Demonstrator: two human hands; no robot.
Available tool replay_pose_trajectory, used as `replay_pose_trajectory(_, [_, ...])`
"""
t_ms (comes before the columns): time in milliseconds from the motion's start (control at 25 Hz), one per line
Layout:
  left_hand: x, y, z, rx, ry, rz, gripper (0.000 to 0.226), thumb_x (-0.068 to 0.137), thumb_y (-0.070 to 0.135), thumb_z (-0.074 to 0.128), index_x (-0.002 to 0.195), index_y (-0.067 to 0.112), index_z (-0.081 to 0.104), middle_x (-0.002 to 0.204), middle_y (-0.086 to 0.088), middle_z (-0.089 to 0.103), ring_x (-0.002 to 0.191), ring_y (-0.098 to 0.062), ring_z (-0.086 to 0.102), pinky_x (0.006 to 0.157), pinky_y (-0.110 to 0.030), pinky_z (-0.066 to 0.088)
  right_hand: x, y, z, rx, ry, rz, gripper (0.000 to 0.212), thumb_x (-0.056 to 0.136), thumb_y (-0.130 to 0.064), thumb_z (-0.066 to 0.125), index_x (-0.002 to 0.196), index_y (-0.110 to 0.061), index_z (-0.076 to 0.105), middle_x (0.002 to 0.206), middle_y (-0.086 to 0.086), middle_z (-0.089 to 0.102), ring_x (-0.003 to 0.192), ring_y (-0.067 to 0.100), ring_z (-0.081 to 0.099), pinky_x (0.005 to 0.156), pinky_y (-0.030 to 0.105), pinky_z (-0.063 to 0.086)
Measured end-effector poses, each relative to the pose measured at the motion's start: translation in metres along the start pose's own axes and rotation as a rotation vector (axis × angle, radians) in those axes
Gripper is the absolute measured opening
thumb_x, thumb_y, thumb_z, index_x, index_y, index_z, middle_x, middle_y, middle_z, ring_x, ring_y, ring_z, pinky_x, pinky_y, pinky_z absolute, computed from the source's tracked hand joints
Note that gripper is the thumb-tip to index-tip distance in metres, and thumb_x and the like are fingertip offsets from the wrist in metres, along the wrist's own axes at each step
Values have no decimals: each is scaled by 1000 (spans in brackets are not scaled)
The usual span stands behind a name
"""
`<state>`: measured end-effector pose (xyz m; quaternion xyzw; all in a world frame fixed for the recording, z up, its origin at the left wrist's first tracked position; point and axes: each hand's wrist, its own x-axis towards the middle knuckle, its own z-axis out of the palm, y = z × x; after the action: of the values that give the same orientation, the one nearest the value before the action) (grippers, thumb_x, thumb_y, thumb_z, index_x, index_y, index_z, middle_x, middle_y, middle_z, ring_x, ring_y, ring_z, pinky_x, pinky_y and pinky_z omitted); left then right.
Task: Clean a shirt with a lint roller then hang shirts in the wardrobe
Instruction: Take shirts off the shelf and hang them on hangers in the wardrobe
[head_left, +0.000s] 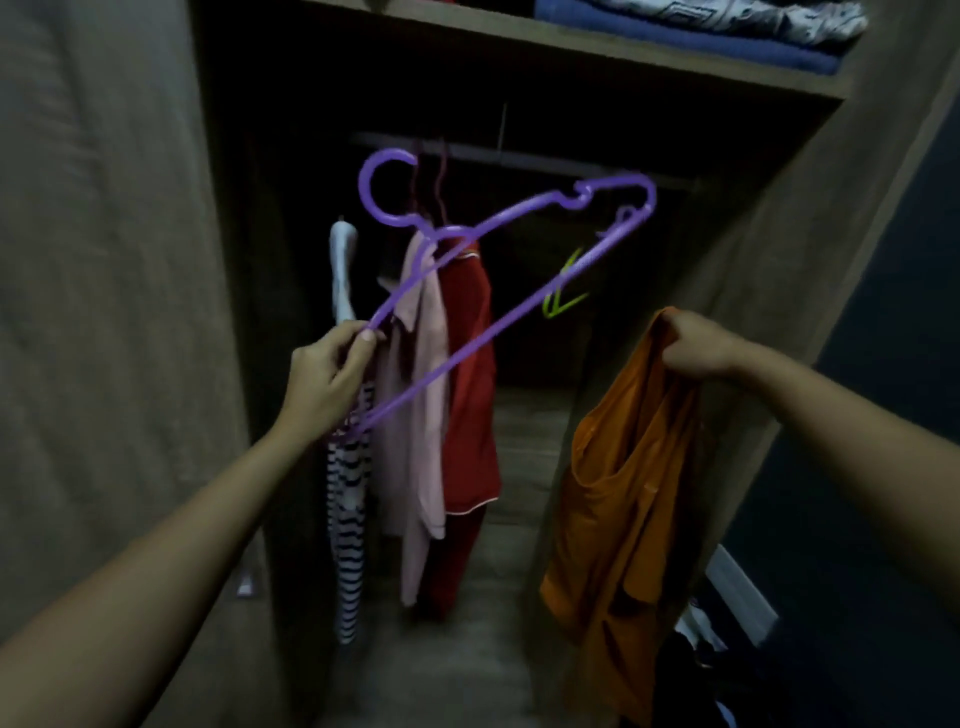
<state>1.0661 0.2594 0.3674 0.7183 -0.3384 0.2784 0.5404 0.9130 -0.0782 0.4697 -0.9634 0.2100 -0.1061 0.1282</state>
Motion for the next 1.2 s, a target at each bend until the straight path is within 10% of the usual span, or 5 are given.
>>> replay_pose_trajectory(280, [-24, -2, -35, 145, -245, 287, 44, 87, 38, 43, 92, 3, 69, 57, -4, 58, 56, -4, 53, 51, -10, 33, -27, -36, -12, 313, 16, -47, 43, 76, 15, 46, 115, -3, 52, 113, 24, 60, 97, 33, 61, 56, 22, 52])
replay_pose_trajectory(520, [-30, 37, -13, 84, -281, 361, 37, 92, 35, 45, 96, 7, 68, 67, -9, 66, 63, -10, 58, 53, -21, 41, -85, -104, 7, -38, 157, -371, 61, 78, 0, 51, 137, -6, 37, 142, 14, 42, 130, 29, 43, 102, 37, 38])
replay_pose_trajectory(840, [-60, 68, -3, 463, 172, 502, 34, 88, 27, 48, 119, 14, 51, 110, -12, 48, 94, -27, 46, 77, -37, 40, -96, -100, 17, -458, 556, -698, 59, 89, -56, 15, 101, -13, 53, 68, 10, 64, 57, 32, 63, 47, 30, 42])
replay_pose_trajectory(960, [-116, 72, 26, 419, -100, 677, 38, 95, 46, 33, 100, 18, 57, 105, -8, 40, 90, -23, 42, 73, -34, 34, -95, -111, 7, -412, 642, -717, 55, 88, -55, 20, 99, -13, 53, 72, 13, 66, 62, 36, 64, 51, 31, 38])
replay_pose_trajectory(1200, [-122, -16, -9, 86, -717, 104, 47, 79, 76, 31, 94, 46, 64, 119, 1, 46, 112, 9, 41, 99, -14, 36, -102, -83, -19, -440, 559, -820, 46, 90, -51, 27, 96, -15, 56, 62, 11, 62, 54, 31, 62, 47, 29, 41])
